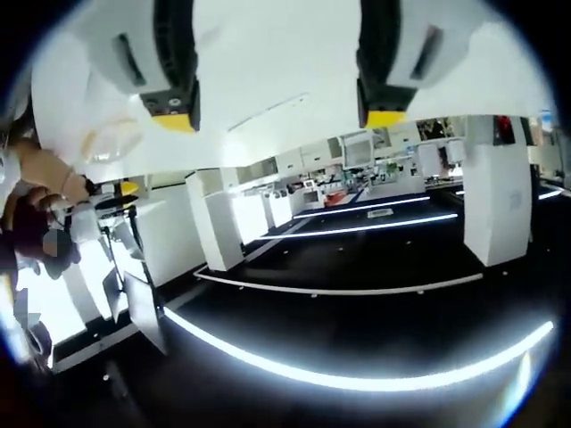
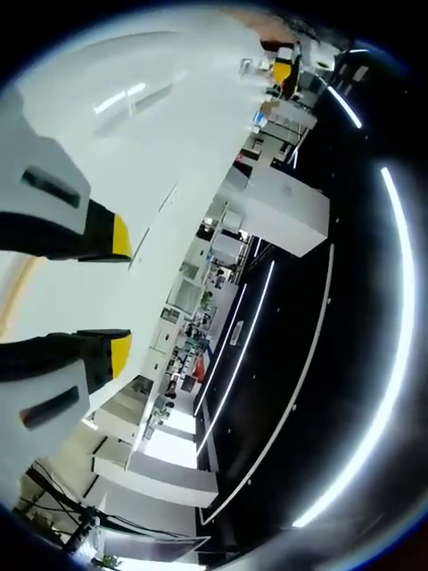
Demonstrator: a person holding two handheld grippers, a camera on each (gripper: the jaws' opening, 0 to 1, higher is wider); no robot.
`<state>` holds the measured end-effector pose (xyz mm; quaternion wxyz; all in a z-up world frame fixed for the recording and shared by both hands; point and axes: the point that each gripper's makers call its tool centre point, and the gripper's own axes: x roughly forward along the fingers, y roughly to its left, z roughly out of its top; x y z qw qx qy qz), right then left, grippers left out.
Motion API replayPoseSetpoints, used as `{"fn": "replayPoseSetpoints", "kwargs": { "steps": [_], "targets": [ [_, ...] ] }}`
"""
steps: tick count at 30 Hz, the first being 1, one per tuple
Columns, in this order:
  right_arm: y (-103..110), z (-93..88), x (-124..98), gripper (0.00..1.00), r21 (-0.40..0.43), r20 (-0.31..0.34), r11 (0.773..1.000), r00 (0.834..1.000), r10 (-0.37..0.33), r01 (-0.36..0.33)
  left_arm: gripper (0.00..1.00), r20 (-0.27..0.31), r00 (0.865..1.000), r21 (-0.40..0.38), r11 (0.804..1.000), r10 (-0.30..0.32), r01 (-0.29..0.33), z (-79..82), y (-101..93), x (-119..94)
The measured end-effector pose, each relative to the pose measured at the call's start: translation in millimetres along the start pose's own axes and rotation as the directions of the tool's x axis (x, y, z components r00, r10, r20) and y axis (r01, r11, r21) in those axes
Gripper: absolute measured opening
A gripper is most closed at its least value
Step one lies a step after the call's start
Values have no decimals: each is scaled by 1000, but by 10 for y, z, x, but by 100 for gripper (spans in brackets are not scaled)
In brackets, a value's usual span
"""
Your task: Snap each plastic latch of the storage box into its locked position after aligning the lid with the box until every specified latch is closed and the lid sits flush.
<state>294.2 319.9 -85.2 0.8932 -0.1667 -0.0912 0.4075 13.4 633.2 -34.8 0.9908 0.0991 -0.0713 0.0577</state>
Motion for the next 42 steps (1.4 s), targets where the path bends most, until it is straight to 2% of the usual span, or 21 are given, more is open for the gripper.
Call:
{"fn": "replayPoseSetpoints", "kwargs": {
  "steps": [6,10,12,16,18,19,20,21,26,36,37,39,42],
  "targets": [
    [30,43,-19,29,3,19,1000,1000,3,-3,71,-12,994,-31,994,-104,104,19,-306,237],
    [17,73,-15,29,-9,36,1000,999,-5,6,71,-55,982,-3,984,-179,179,1,-598,451],
    [11,64,-7,29,-2,39,1000,999,-5,5,72,-74,968,7,970,-240,241,9,-822,588],
    [-1,58,5,29,10,44,1000,999,-8,7,72,-108,942,28,947,-317,321,-10,-1130,796],
    [-18,45,34,29,14,45,1000,999,-9,9,71,-144,915,51,921,-377,387,-61,-1364,943],
    [-17,30,43,29,13,43,1000,999,-10,10,71,-156,899,50,906,-408,420,-97,-1486,1037],
    [-19,8,53,29,12,38,1000,999,-12,11,70,-159,890,38,899,-426,437,-121,-1557,1114],
    [-20,-2,52,29,12,36,1000,999,-15,15,70,-175,873,24,884,-456,467,-162,-1655,1167],
    [-44,-58,51,29,22,28,999,999,-27,26,70,-211,828,14,846,-519,534,-254,-1932,1323],
    [-37,-74,26,29,24,30,999,999,-29,28,69,-240,790,22,811,-564,585,-300,-2186,1404],
    [-38,-78,25,29,23,30,999,999,-27,27,69,-271,777,30,801,-569,597,-344,-2271,1440],
    [-49,-73,14,29,25,31,999,999,-28,27,67,-296,768,40,796,-568,605,-377,-2333,1466],
    [-56,-73,4,29,28,30,999,999,-28,27,66,-325,746,40,780,-581,625,-405,-2442,1497]
  ]
}}
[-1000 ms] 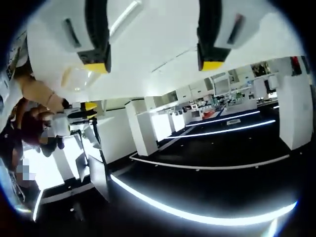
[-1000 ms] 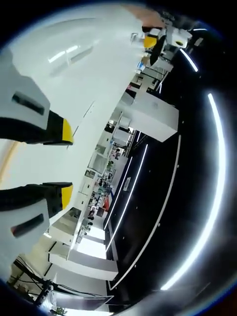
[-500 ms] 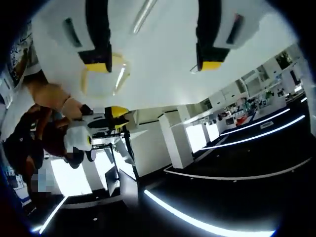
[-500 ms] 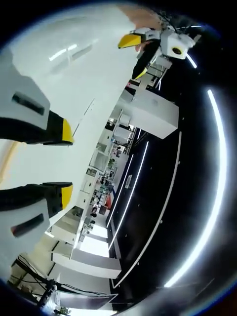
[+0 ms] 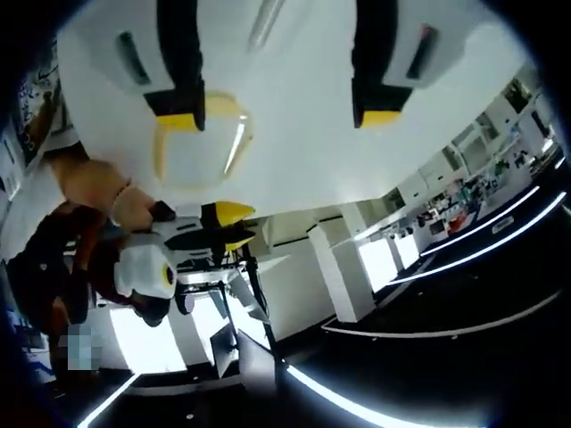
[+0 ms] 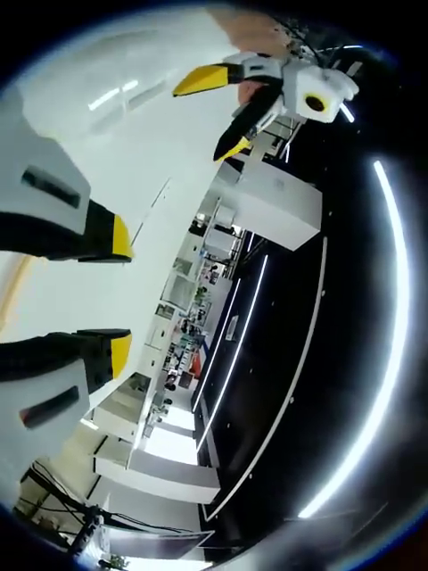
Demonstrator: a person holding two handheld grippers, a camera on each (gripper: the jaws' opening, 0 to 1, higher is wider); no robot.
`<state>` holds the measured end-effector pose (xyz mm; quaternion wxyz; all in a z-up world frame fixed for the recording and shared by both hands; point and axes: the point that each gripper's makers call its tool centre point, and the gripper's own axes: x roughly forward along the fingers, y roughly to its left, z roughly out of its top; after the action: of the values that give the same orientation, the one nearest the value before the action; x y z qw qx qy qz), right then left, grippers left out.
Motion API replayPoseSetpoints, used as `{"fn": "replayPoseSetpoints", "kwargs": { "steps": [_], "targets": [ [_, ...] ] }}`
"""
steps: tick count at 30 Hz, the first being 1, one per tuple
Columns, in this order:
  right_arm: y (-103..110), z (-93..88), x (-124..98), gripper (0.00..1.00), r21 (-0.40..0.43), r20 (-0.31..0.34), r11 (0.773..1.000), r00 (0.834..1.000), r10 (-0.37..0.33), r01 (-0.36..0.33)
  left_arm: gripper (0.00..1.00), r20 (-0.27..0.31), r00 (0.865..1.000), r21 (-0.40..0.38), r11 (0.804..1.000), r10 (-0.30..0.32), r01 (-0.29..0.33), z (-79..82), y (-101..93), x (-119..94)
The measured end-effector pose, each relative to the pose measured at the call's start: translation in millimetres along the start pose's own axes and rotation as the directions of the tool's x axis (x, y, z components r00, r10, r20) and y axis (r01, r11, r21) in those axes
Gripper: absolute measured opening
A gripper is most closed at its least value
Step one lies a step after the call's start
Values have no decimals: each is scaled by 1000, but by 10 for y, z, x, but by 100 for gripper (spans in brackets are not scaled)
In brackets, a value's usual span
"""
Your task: Snap each plastic latch of the storage box into its locked position after aligning the lid with the box until every specified latch is closed and the lid sits flush.
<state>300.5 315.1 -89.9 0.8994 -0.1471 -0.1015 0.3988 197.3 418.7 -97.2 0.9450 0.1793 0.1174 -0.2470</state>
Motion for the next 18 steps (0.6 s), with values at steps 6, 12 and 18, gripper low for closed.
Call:
{"fn": "replayPoseSetpoints", "kwargs": {
  "steps": [6,12,18],
  "targets": [
    [-20,0,9,29,-1,-6,1000,1000,-1,1,65,-70,997,57,998,-22,26,1,-79,184],
    [-35,-21,27,29,1,-17,1000,1000,-1,1,62,-126,990,70,994,-71,80,-33,-156,320],
    [-39,-42,46,29,1,-29,1000,1000,3,-3,61,-187,977,85,989,-104,121,-78,-164,462]
  ]
}}
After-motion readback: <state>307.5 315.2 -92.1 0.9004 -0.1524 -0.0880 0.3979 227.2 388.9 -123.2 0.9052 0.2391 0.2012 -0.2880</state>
